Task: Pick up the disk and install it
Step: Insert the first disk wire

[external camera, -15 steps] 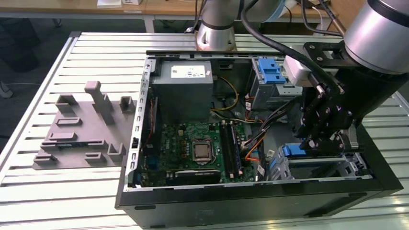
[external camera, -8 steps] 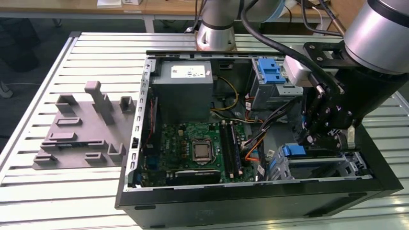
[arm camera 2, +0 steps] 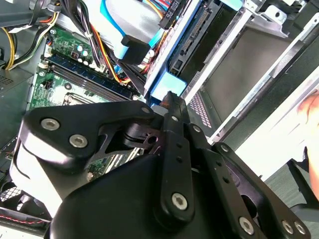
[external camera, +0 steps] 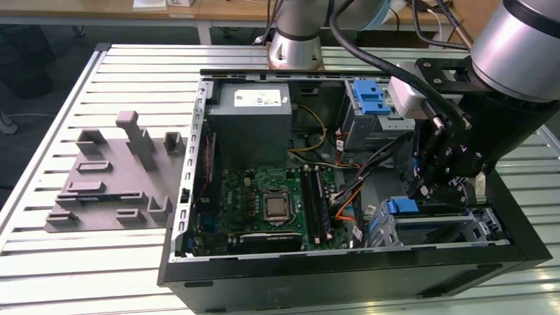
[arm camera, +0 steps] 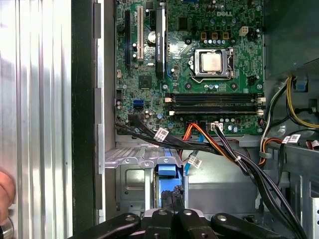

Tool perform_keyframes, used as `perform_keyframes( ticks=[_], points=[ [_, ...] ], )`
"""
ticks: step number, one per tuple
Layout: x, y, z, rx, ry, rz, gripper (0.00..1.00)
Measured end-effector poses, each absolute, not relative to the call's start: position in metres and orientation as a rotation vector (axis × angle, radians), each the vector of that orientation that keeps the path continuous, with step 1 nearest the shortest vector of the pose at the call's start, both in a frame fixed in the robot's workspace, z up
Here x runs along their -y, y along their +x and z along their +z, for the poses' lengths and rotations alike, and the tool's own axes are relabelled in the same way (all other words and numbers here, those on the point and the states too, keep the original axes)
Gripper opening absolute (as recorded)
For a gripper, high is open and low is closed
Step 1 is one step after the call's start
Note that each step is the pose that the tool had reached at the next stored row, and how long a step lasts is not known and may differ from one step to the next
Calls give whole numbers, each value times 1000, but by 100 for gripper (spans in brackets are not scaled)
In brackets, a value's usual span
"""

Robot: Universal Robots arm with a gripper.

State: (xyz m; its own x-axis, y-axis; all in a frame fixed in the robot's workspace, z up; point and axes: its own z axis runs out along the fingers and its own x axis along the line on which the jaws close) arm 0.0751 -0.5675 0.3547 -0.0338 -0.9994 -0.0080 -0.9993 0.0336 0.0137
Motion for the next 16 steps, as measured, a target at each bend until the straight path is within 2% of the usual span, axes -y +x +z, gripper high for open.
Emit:
perform_keyframes(
  ticks=[16],
  points=[
    [567,86,355,2256,2181,-24,11]
  ],
)
